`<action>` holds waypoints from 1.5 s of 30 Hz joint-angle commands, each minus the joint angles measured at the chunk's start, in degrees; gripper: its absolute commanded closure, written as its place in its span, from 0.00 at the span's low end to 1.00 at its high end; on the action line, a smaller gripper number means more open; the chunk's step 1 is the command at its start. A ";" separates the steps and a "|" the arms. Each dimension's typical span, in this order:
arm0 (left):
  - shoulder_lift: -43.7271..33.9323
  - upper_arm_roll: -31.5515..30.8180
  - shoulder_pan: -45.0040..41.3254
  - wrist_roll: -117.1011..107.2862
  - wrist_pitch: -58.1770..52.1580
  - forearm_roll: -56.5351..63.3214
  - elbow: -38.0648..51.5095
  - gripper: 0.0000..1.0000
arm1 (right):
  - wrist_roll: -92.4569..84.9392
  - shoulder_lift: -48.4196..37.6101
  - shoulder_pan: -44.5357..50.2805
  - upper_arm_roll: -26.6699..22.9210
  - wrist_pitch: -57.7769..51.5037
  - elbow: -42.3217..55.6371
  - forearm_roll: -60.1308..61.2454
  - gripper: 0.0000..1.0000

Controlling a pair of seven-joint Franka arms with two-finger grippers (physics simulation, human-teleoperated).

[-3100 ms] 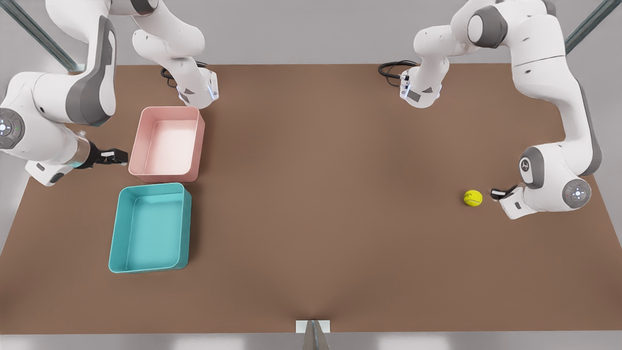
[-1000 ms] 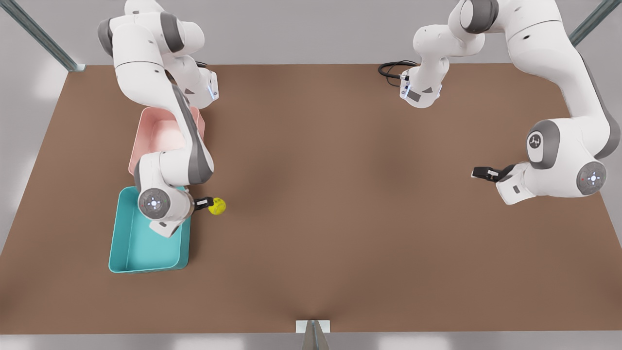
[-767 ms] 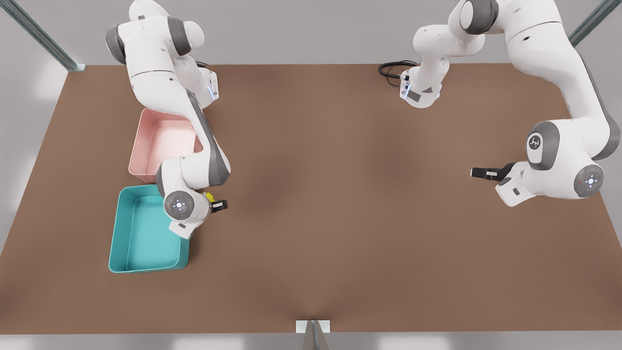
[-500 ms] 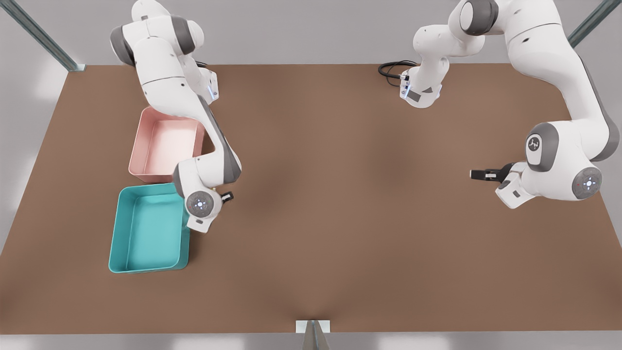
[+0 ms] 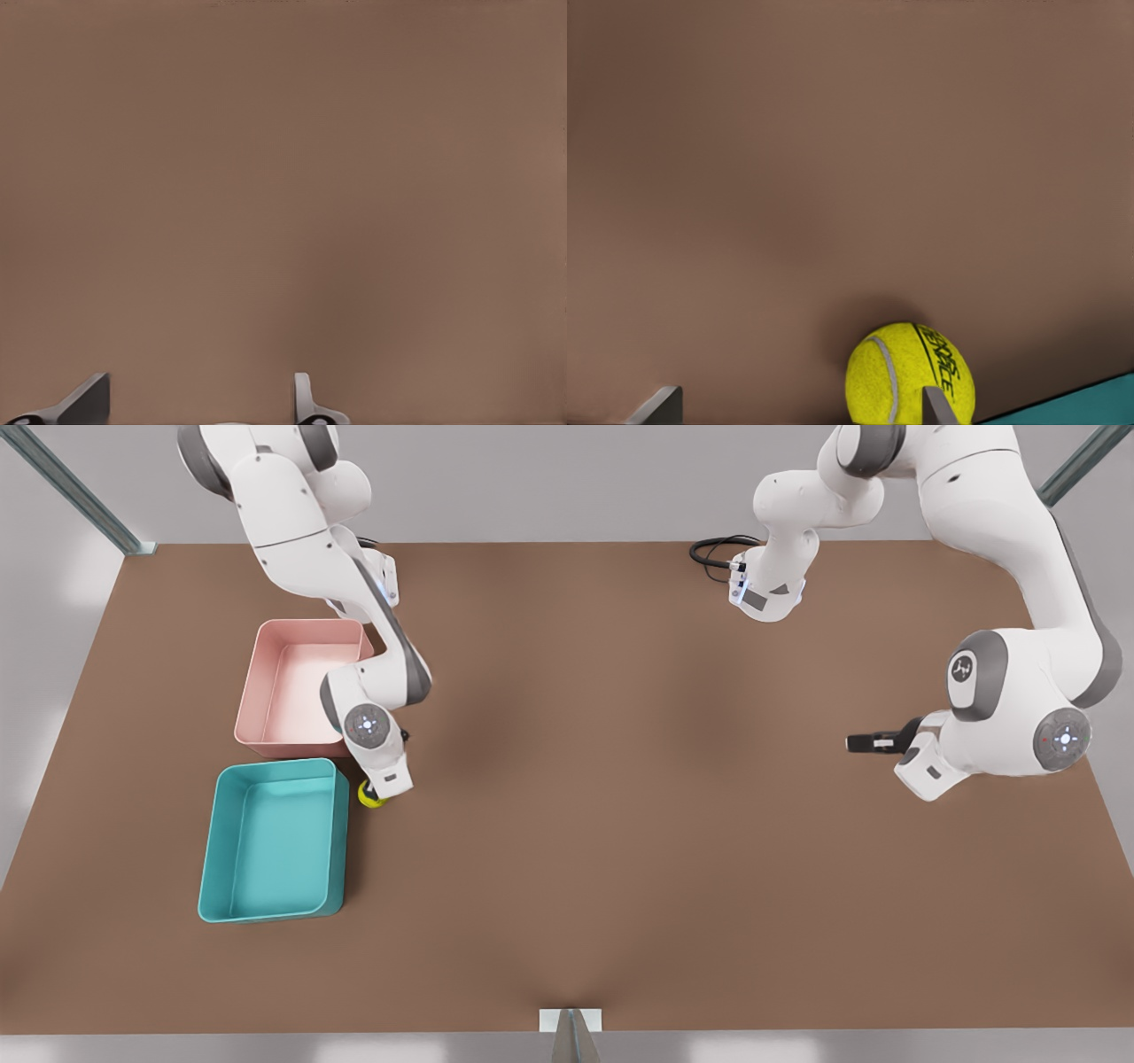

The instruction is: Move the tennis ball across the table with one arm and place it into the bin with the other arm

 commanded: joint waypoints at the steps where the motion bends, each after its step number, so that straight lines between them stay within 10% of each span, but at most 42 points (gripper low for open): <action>1: -0.42 -0.67 0.20 -4.52 1.94 0.30 0.38 0.00 | -41.67 0.39 -0.90 -0.16 7.79 -0.19 -0.12 0.00; 45: 0.11 -1.02 0.11 -4.70 -0.96 0.13 0.38 0.00 | -41.94 6.19 -2.31 -3.59 18.60 -4.06 0.23 0.00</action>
